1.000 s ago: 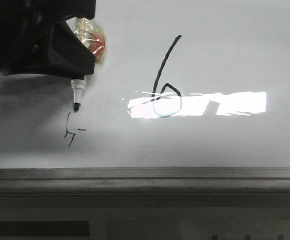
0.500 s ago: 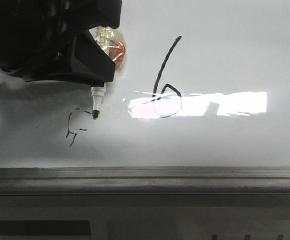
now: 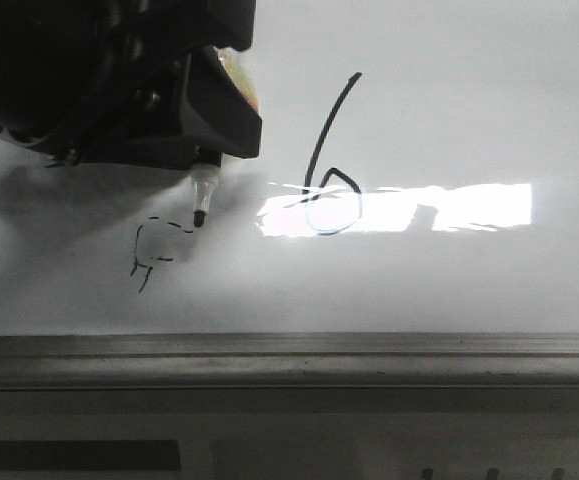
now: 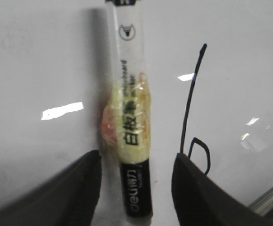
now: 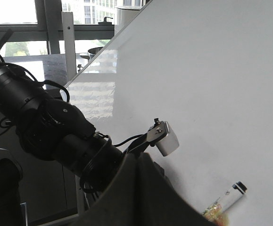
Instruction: Write number 6 on whiteboard
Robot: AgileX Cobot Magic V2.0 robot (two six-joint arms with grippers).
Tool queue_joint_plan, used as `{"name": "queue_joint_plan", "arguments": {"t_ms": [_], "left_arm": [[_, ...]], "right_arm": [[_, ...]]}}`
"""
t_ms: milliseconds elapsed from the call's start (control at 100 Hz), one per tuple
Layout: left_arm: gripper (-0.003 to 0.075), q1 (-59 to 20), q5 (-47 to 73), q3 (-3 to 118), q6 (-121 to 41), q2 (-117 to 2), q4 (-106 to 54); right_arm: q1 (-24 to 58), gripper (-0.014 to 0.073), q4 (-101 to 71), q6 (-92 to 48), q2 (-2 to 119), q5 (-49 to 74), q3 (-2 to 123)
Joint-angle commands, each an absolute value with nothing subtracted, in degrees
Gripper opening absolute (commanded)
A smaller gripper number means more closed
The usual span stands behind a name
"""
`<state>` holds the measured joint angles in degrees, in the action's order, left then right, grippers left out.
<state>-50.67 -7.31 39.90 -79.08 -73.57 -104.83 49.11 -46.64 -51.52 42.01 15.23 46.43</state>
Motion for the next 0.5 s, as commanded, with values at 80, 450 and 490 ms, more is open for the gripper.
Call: {"name": "queue_joint_plan", "arguments": {"t_ms": [80,450,490], "left_arm": [[0.0412,-49.18,-20.61,39.56,-78.92,-75.39,-107.0],[0.0503,-49.18,-10.91,40.92,-79.18,-64.55,-106.71],[0.0498,-49.18,-8.75,40.92,-79.82,-62.06,-106.71]], "right_arm": [[48.64,-0.0062,-47.43,-52.14,41.98,12.41,47.96],[48.64,-0.0062,-40.4,-52.14,37.7,18.79,47.96],[48.64,-0.0062,-39.01,-52.14,36.6,20.17,47.96]]}}
